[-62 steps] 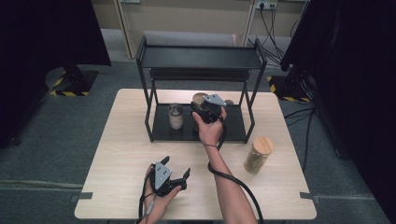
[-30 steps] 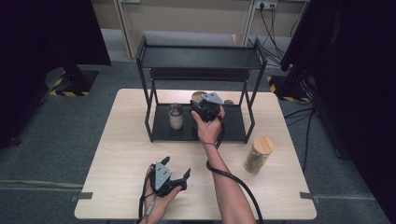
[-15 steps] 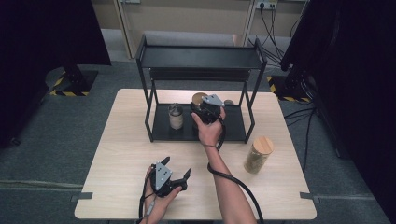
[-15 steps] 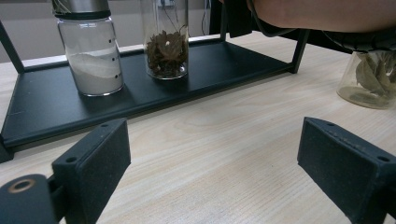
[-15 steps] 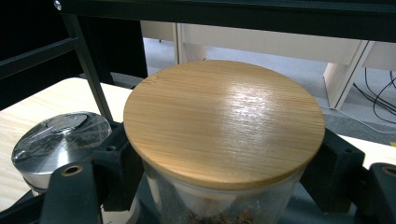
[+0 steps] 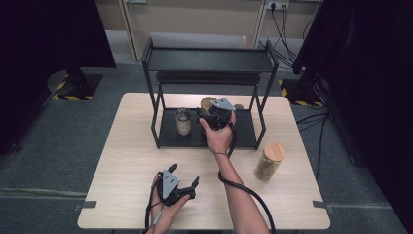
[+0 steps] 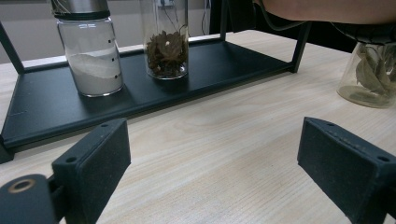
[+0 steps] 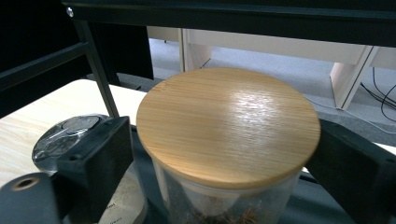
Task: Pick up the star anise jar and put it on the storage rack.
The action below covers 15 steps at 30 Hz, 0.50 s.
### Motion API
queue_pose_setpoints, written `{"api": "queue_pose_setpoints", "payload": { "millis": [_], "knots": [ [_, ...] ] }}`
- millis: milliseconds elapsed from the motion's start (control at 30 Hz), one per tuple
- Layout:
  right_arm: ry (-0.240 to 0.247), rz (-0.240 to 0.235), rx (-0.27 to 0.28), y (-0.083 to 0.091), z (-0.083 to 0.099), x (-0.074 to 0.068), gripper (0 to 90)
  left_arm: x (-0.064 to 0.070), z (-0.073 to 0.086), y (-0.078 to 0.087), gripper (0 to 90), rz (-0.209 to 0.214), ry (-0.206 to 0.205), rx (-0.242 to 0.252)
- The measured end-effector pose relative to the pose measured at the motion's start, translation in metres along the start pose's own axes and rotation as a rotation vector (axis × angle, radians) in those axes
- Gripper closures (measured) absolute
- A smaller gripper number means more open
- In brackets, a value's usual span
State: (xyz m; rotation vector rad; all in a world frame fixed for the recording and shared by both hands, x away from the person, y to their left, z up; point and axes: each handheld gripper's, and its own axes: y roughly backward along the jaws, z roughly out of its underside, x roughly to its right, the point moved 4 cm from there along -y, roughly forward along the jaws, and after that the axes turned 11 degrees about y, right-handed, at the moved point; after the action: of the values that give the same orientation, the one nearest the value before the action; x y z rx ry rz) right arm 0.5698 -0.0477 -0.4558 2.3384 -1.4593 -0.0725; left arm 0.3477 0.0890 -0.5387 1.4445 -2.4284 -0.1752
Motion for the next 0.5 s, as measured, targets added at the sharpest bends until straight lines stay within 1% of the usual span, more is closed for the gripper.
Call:
{"api": "queue_pose_setpoints", "payload": {
  "millis": [133, 333, 500],
  "knots": [
    [-0.014, -0.012, 0.004, 0.003, 0.0, 0.001, 4.6, 0.0, 0.0, 0.0, 8.9, -0.001, -0.001, -0.001],
    [-0.006, -0.031, 0.01, 0.01, -0.003, 0.002, 2.7, 0.0, 0.0, 0.0, 8.9, 0.0, -0.001, 0.002],
    [-0.008, -0.043, 0.007, 0.015, -0.001, 0.001, 2.5, 0.001, 0.0, 0.0, 8.9, 0.0, -0.002, 0.004]
  ]
}}
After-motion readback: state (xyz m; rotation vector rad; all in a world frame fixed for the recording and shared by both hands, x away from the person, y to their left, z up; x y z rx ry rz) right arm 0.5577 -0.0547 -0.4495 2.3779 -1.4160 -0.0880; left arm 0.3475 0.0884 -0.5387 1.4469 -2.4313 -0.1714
